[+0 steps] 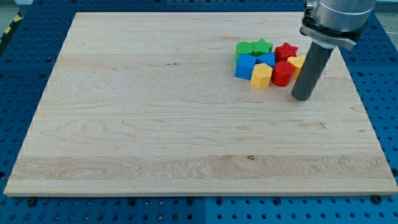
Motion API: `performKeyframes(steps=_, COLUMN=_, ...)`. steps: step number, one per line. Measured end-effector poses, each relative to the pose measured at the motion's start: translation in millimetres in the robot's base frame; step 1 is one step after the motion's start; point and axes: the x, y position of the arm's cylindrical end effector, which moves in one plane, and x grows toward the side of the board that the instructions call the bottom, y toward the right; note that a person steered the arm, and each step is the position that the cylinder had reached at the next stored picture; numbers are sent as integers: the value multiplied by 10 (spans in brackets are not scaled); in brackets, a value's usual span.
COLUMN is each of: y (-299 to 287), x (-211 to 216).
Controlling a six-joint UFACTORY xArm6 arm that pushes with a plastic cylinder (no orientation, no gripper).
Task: Push the red star into the green star
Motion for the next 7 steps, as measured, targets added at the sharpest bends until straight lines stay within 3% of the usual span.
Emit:
performKeyframes(steps=2, y=415, x=-184)
performKeyframes(steps=4, y=270, x=-901)
performKeyframes(steps=7, y=91, x=-1014)
